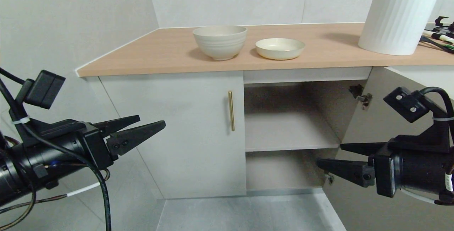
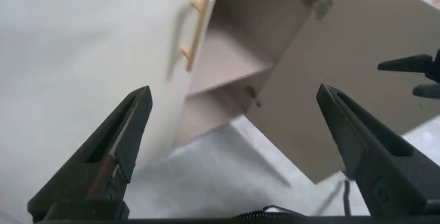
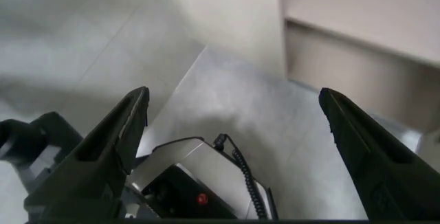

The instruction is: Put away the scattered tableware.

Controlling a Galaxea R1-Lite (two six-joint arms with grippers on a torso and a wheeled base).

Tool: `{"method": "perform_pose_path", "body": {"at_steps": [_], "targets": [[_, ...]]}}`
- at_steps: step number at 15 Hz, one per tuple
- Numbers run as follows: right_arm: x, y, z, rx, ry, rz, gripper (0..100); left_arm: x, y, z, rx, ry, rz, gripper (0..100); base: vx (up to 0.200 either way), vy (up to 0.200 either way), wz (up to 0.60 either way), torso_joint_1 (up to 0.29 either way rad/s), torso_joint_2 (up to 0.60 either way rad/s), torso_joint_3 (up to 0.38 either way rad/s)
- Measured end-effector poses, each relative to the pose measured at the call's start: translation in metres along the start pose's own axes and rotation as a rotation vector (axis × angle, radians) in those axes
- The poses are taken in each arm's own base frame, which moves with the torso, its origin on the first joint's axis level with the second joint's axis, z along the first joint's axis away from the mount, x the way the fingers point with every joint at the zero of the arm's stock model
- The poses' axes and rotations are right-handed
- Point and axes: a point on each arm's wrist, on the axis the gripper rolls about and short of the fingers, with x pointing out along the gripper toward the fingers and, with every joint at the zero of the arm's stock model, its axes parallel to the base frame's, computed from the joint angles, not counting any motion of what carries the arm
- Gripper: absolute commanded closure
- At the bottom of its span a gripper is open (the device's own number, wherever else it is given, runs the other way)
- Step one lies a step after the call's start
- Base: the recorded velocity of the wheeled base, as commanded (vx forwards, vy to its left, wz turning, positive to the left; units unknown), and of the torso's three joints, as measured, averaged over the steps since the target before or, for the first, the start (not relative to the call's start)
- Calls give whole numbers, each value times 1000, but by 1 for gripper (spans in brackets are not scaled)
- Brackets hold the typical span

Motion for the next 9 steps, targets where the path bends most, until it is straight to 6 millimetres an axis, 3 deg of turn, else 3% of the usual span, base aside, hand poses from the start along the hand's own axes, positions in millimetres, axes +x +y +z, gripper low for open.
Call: {"method": "perform_pose_path", "body": {"at_steps": [7,9], "targets": [[0,-1,-6,-34,21,2,0,0,0,0,-1,1,1,0,200,0,0,2,2,0],[0,-1,-7,-38,22,4,0,-1,0,-1,0,1,-2,0,0,0,0,0,0,0]]}}
